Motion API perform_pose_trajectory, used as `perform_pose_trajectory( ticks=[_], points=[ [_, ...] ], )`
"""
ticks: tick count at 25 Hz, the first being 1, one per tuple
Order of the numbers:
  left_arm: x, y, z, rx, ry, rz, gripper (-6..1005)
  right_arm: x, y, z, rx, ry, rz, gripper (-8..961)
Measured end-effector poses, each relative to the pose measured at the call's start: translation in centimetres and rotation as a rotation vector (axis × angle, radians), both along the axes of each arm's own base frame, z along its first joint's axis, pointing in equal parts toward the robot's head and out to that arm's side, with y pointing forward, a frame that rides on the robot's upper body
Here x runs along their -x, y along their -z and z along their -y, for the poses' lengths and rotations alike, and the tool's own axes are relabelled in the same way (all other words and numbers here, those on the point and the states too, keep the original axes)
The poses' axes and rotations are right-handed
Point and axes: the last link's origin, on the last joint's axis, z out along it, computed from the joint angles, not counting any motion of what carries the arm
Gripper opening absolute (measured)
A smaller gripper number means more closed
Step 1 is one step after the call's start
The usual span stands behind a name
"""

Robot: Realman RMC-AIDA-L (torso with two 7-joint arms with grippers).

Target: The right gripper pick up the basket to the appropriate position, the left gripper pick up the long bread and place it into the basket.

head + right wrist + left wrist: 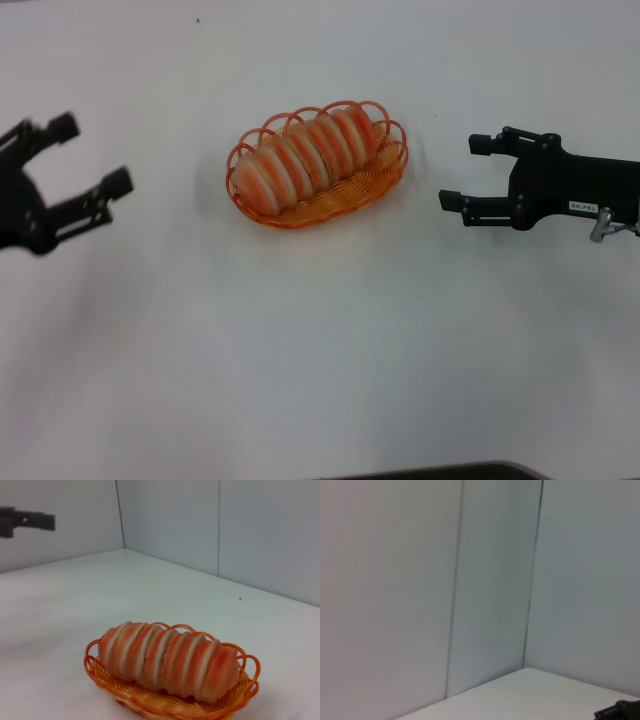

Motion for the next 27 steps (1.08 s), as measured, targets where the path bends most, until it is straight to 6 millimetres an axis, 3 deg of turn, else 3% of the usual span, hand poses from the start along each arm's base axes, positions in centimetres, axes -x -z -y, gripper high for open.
perform_pose_trajectory(
  ticks=[5, 11, 27],
  points=[
    [2.4, 0.9, 2.2, 0.014, -0.074, -0.032, 904, -0.1, 0.1, 0.3, 0.01, -0.003, 0.006, 920],
    [3.9, 2.4, 2.1, 0.072, -0.147, -0.108, 903, 0.0, 0.1, 0.4, 0.018, -0.008, 0.004, 920],
    [4.3, 3.4, 2.0, 0.193, -0.18, -0.171, 904, -0.1, 0.1, 0.4, 0.021, -0.009, 0.005, 920]
  ],
)
